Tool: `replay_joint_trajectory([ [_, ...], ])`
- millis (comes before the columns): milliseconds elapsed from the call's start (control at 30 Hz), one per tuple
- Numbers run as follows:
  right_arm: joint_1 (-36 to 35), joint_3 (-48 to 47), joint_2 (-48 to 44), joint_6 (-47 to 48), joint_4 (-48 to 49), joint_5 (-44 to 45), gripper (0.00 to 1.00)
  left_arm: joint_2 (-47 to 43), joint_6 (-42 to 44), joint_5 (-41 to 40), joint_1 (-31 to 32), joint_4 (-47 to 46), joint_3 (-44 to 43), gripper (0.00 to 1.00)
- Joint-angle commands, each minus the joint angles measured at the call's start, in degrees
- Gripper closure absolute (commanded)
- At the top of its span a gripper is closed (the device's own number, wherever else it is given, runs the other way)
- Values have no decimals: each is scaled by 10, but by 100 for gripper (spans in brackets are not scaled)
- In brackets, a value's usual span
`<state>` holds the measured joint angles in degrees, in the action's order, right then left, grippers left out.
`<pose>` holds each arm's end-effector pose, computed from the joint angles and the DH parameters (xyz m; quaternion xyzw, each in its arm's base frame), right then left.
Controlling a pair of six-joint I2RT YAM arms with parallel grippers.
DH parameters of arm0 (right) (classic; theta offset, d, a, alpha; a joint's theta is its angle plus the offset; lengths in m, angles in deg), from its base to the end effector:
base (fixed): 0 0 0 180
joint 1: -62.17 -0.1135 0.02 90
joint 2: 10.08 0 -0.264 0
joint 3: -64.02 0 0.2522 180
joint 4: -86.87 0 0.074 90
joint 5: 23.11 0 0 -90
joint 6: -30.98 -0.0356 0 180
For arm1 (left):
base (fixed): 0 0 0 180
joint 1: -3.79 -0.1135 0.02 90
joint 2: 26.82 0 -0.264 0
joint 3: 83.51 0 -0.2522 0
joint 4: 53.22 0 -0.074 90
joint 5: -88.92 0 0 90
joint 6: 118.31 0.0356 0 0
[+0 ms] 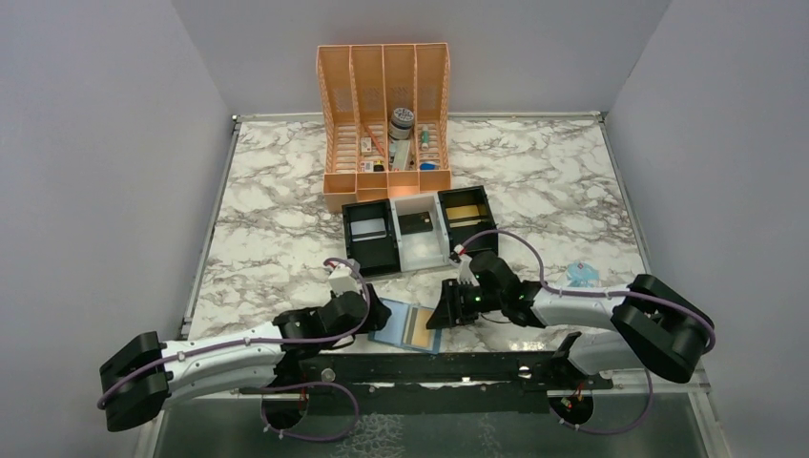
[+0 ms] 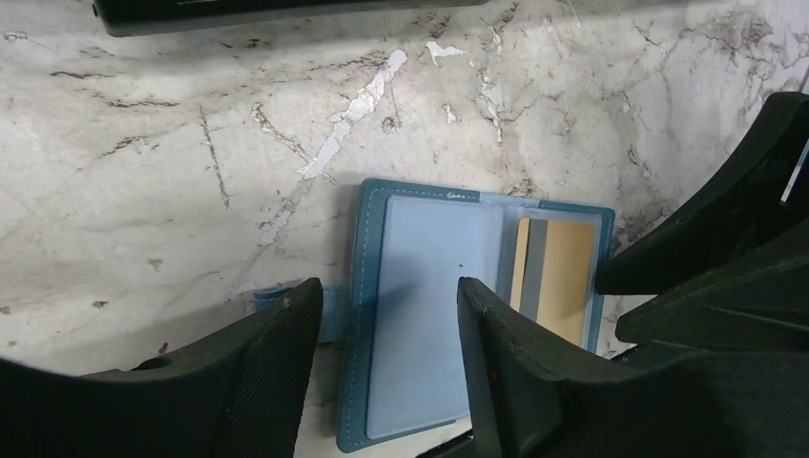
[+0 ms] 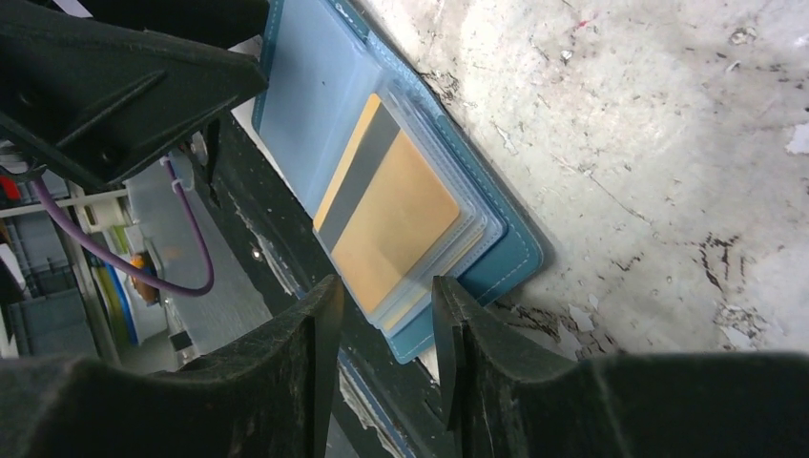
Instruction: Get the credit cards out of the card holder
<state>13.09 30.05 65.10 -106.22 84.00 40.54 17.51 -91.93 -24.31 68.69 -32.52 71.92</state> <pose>0.1310 0.1753 0.1289 -0.1036 0.8950 0.4229 0.0972 0.0762 -0.1296 0.1435 -0.0744 0.8903 -0.2903 0.3429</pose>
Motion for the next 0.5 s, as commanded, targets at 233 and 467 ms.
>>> replay_joint_trajectory([
  [233,-5,-11,-10,-12,15,15,59,9,24,75,-27,-8,15,65],
  [467,-4,-17,-6,-13,5,4,59,-1,-7,92,-27,-42,39,72],
])
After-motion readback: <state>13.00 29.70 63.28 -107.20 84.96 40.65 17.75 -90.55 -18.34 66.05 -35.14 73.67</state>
